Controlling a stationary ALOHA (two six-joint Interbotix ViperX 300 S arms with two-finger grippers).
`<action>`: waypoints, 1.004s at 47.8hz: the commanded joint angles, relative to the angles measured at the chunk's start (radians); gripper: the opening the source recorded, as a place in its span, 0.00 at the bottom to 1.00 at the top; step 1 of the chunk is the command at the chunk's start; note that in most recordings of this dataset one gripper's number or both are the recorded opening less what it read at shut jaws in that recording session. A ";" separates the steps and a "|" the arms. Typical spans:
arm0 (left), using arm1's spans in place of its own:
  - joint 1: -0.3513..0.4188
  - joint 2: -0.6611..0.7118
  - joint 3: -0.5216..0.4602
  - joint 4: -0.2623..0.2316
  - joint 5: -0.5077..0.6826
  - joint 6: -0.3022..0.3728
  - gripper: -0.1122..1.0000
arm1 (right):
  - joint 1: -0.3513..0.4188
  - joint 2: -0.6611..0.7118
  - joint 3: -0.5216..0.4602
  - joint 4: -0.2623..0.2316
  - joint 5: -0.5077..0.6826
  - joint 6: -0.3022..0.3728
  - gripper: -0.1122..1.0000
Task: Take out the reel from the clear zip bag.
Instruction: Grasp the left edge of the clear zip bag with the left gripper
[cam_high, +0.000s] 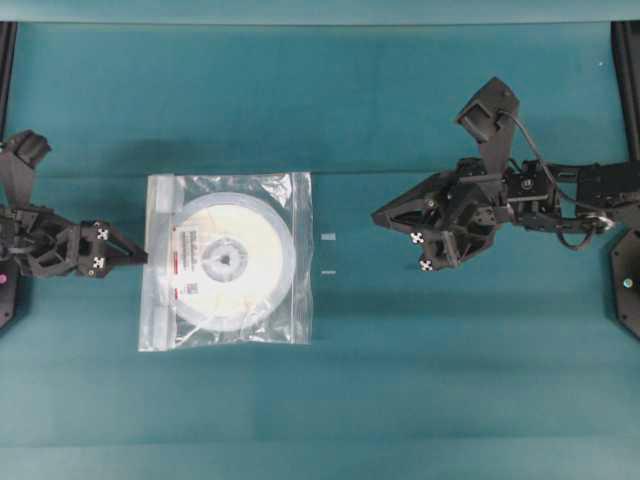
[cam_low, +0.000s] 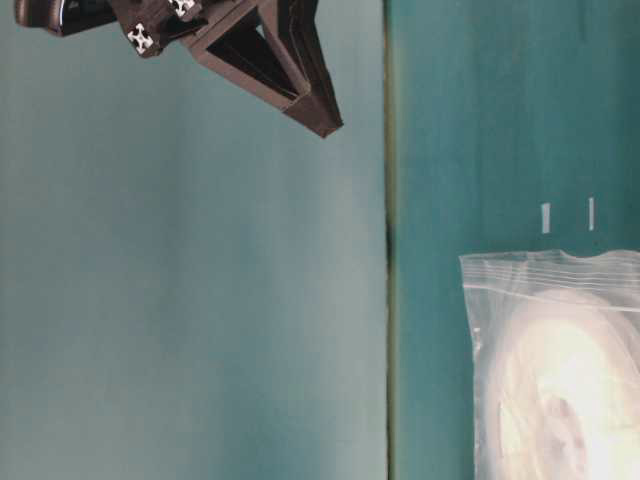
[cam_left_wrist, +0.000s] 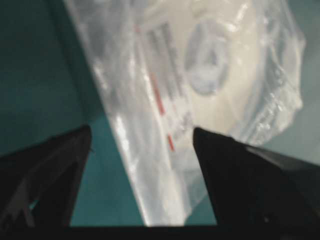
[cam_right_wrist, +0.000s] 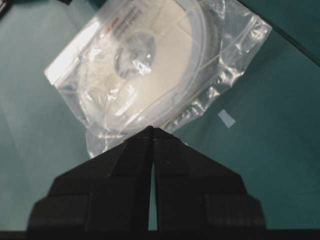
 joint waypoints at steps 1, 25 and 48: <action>0.000 0.028 -0.006 0.002 0.000 -0.002 0.89 | 0.002 -0.005 -0.017 0.003 -0.003 0.006 0.11; 0.000 0.276 -0.094 0.003 -0.114 0.005 0.89 | -0.005 -0.006 -0.017 0.002 -0.003 0.009 0.11; 0.008 0.321 -0.132 0.003 -0.114 0.005 0.63 | -0.006 -0.006 -0.017 0.003 -0.003 0.008 0.11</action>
